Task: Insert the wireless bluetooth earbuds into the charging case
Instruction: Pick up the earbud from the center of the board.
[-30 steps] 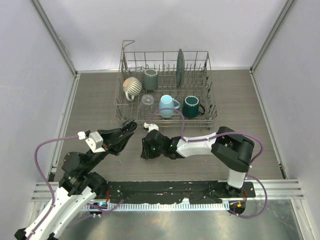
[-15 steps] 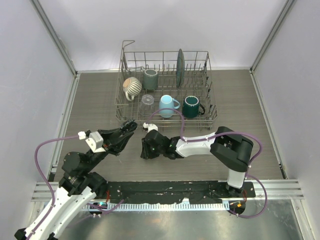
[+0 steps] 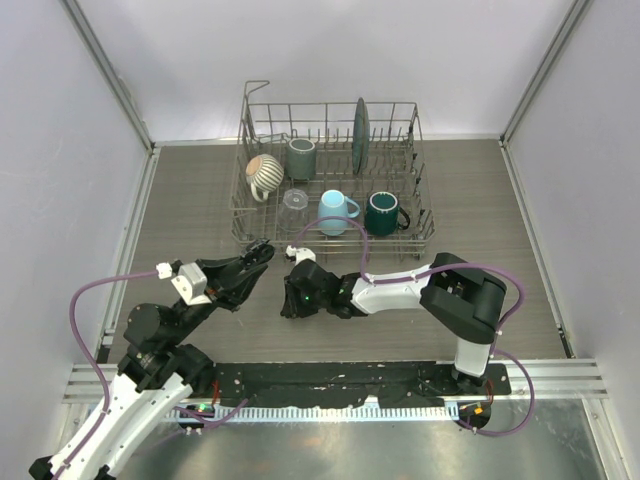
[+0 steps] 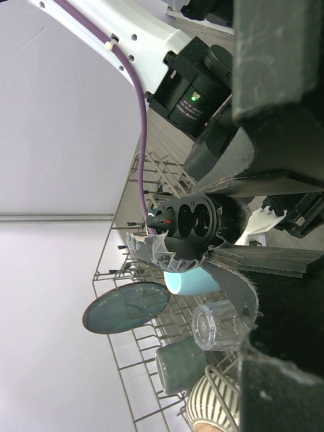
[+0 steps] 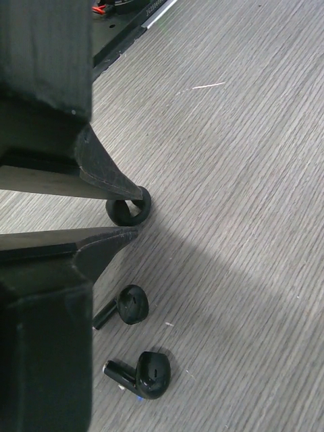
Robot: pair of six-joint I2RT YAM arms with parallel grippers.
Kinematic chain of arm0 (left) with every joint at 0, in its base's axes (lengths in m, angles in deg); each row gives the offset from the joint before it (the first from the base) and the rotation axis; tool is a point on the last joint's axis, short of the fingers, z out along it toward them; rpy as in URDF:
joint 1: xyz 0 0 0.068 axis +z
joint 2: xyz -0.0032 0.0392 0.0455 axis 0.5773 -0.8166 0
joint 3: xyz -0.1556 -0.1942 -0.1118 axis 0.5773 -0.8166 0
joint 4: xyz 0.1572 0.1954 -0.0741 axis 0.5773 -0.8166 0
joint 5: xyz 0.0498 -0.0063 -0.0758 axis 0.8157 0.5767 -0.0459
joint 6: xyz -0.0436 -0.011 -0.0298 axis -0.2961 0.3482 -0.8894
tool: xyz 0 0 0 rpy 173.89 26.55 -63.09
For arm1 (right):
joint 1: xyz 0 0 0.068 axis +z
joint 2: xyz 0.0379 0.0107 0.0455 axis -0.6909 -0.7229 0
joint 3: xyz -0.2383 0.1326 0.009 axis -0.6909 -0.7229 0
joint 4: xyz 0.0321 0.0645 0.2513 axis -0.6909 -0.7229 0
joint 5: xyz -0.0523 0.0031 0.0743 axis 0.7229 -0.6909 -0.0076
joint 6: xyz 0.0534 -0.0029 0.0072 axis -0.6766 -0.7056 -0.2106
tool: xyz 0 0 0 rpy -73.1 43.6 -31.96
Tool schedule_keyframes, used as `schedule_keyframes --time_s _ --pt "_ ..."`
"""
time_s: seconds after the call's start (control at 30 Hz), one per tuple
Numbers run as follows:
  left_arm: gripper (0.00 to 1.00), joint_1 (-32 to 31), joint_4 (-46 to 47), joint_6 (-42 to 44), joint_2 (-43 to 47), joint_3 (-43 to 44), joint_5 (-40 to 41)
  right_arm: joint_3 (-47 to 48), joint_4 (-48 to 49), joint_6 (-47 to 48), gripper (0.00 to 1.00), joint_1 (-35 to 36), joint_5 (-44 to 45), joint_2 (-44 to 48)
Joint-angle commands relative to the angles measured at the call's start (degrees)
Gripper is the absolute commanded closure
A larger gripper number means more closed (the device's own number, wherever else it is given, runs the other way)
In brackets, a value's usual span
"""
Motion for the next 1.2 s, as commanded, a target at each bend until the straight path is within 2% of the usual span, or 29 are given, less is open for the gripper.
schedule_keyframes --time_s 0.0,0.1,0.2,0.47,0.7,0.8,1.0,1.07,1.17 --pt "1.0 -0.02 1.17 -0.16 0.24 0.68 0.35 0.5 1.64 0.13 0.73 0.2 -0.81 -1.22" --pt "1.0 -0.02 1.17 -0.25 0.33 0.59 0.44 0.06 1.99 0.21 0.73 0.2 -0.9 -1.22" --pt "1.0 -0.02 1.26 -0.33 0.24 0.59 0.35 0.15 1.55 0.48 0.67 0.29 -0.81 -1.49" --pt "1.0 -0.02 1.08 -0.42 0.41 0.42 0.35 0.06 1.38 0.66 0.67 0.81 -0.37 -2.01" --pt "1.0 -0.02 0.82 -0.51 0.68 0.42 0.62 0.06 2.69 1.09 0.72 0.81 -1.51 -1.93" --pt "1.0 -0.02 0.82 -0.42 0.59 0.42 0.53 -0.81 4.27 1.36 0.78 0.72 -1.69 -0.79" --pt "1.0 -0.02 0.73 -0.51 0.68 0.33 0.71 -3.01 6.99 2.32 0.81 0.81 -1.6 1.41" --pt "1.0 -0.02 0.73 -0.51 0.59 0.42 0.71 -3.98 7.88 2.59 0.81 0.81 -3.97 1.94" --pt "1.0 -0.02 0.73 -0.51 0.5 0.51 0.88 -4.59 7.7 2.5 0.85 0.81 -3.89 2.2"
